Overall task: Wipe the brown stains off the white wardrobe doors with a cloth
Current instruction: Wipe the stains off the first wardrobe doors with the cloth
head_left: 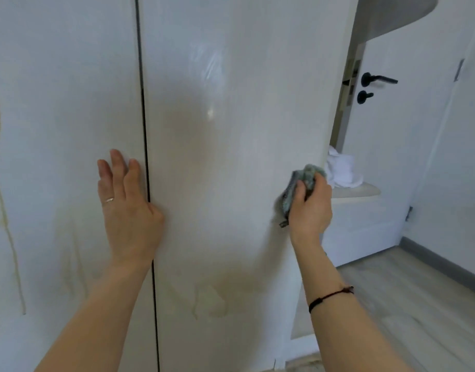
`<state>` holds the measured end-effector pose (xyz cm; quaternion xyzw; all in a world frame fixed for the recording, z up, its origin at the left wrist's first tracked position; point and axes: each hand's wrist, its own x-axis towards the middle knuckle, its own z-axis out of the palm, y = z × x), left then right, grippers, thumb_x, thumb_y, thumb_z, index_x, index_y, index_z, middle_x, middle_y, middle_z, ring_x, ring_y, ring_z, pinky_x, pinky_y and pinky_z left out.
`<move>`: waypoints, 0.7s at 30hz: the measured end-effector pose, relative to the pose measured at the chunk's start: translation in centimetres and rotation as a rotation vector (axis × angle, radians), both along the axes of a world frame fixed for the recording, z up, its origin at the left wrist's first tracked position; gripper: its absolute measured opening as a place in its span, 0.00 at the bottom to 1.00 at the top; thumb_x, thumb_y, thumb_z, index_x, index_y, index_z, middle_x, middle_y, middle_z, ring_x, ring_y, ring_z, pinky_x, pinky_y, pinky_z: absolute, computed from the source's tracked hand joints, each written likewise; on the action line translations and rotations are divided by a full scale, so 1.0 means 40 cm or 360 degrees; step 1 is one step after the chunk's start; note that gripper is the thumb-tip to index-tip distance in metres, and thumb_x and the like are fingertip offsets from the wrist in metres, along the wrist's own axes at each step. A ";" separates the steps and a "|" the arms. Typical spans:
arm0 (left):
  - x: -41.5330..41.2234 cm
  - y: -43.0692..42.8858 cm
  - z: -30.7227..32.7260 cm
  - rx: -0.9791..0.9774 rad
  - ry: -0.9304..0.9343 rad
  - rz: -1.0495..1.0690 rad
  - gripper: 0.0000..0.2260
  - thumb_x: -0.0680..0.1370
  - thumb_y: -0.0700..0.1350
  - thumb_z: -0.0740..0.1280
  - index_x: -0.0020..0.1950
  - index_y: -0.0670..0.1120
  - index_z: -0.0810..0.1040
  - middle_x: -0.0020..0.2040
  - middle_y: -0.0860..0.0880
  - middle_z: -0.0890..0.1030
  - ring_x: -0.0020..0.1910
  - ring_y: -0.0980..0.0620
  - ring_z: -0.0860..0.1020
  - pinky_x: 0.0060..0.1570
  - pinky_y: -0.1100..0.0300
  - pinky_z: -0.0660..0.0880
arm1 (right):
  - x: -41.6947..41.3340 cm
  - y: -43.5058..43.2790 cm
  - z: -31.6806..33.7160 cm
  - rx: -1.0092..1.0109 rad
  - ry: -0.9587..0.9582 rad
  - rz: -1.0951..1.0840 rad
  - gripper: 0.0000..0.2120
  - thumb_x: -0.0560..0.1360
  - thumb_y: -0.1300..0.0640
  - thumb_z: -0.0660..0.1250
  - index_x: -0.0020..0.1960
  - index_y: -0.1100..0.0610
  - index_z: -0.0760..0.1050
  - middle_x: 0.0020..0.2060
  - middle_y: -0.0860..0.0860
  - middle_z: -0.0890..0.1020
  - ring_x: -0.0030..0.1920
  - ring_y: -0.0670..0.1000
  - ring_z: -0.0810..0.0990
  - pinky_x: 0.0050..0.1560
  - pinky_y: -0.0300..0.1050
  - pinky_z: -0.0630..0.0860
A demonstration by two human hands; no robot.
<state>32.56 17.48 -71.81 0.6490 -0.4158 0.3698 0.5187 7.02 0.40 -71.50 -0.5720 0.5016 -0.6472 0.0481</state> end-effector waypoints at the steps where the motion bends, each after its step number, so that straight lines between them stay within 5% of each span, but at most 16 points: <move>1: -0.007 -0.005 0.003 -0.0005 0.0022 0.0007 0.32 0.70 0.32 0.54 0.76 0.36 0.64 0.80 0.38 0.56 0.80 0.34 0.51 0.78 0.42 0.51 | -0.036 -0.022 -0.010 0.0084 -0.0009 -0.0071 0.21 0.83 0.47 0.57 0.75 0.50 0.65 0.56 0.54 0.74 0.50 0.57 0.79 0.45 0.47 0.71; 11: -0.035 -0.029 0.014 -0.0041 0.0125 0.0099 0.32 0.71 0.26 0.60 0.76 0.34 0.64 0.80 0.36 0.55 0.79 0.32 0.51 0.78 0.40 0.50 | 0.093 0.053 -0.084 0.0037 0.0460 -0.0005 0.29 0.84 0.53 0.57 0.81 0.59 0.51 0.57 0.57 0.70 0.34 0.52 0.72 0.31 0.42 0.69; 21: -0.027 -0.063 0.001 -0.0154 0.0164 0.0138 0.31 0.72 0.27 0.59 0.76 0.35 0.64 0.81 0.38 0.55 0.79 0.34 0.51 0.78 0.41 0.50 | 0.040 -0.040 0.270 -0.0236 0.0393 -0.0237 0.26 0.85 0.53 0.54 0.80 0.59 0.54 0.68 0.59 0.68 0.48 0.61 0.79 0.40 0.46 0.68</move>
